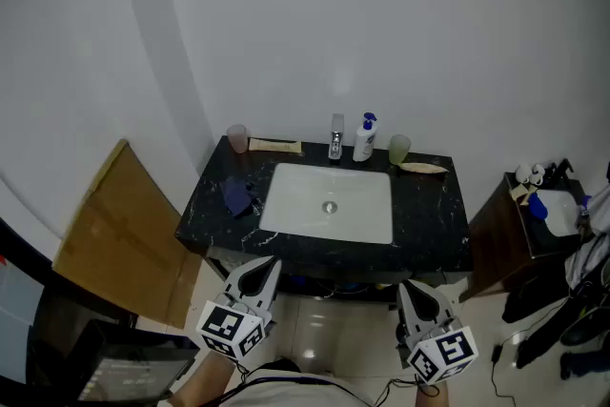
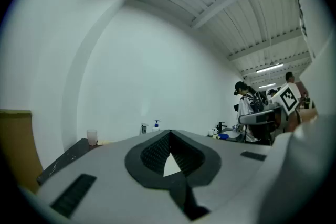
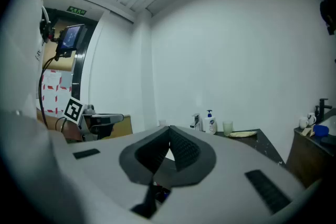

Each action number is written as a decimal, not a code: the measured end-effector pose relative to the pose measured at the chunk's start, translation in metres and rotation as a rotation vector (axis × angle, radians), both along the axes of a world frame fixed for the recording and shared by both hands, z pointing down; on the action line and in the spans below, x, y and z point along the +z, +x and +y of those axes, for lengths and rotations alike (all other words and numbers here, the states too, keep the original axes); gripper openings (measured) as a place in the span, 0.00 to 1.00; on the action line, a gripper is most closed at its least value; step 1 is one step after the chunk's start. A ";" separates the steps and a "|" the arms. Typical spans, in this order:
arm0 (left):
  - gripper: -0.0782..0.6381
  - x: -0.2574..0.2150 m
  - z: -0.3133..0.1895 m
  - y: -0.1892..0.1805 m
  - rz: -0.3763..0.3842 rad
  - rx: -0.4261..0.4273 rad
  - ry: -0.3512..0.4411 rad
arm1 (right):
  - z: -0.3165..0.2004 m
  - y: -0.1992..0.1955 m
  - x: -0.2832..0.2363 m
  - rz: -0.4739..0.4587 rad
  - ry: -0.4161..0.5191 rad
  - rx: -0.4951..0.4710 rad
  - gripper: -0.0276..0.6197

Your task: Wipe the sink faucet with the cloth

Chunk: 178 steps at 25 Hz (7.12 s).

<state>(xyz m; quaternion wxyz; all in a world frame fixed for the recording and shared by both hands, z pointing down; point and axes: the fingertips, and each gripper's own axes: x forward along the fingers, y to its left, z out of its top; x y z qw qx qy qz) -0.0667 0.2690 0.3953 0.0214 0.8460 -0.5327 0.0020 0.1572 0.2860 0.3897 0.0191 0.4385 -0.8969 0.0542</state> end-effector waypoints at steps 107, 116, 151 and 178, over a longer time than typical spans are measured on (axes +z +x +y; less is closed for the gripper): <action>0.29 0.065 -0.512 0.083 -0.365 0.612 -0.334 | -0.372 -0.115 0.025 0.010 -0.044 -0.066 0.05; 0.29 0.061 -0.588 0.055 -0.306 0.434 -0.421 | -0.380 -0.108 0.022 0.013 -0.047 -0.052 0.05; 0.29 0.049 -0.584 0.075 -0.394 0.473 -0.294 | -0.390 -0.109 0.020 0.009 -0.044 -0.061 0.05; 0.29 0.051 -0.518 0.084 -0.298 0.754 -0.328 | -0.399 -0.111 0.023 0.006 -0.053 -0.085 0.05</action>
